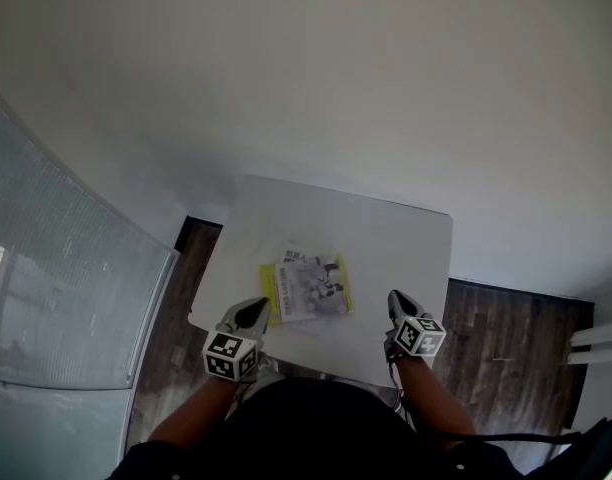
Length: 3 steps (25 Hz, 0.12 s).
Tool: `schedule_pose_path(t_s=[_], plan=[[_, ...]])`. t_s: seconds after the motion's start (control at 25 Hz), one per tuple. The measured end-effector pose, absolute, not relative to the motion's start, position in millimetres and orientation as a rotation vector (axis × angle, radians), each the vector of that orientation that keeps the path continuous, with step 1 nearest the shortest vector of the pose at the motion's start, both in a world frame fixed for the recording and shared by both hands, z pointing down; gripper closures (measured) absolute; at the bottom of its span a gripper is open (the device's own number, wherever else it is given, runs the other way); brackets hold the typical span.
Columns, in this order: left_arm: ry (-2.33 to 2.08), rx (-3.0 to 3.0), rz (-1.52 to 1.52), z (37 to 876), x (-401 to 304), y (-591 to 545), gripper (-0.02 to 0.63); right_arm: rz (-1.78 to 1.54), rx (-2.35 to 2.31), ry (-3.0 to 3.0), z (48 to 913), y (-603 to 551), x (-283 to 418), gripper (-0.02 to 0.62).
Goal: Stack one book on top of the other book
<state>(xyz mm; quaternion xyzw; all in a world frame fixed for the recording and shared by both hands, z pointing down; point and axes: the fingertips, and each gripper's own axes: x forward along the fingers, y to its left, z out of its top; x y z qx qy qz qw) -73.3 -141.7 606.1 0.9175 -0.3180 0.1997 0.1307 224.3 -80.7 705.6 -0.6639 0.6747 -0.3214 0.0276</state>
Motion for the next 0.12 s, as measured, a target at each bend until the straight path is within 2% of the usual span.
schedule_pose_path(t_s=[0.12], plan=[[-0.940, 2.662, 0.574, 606.9, -62.2, -132.6, 0.601, -0.975, -2.044, 2.093, 705.5, -74.0, 236.1, 0.594]])
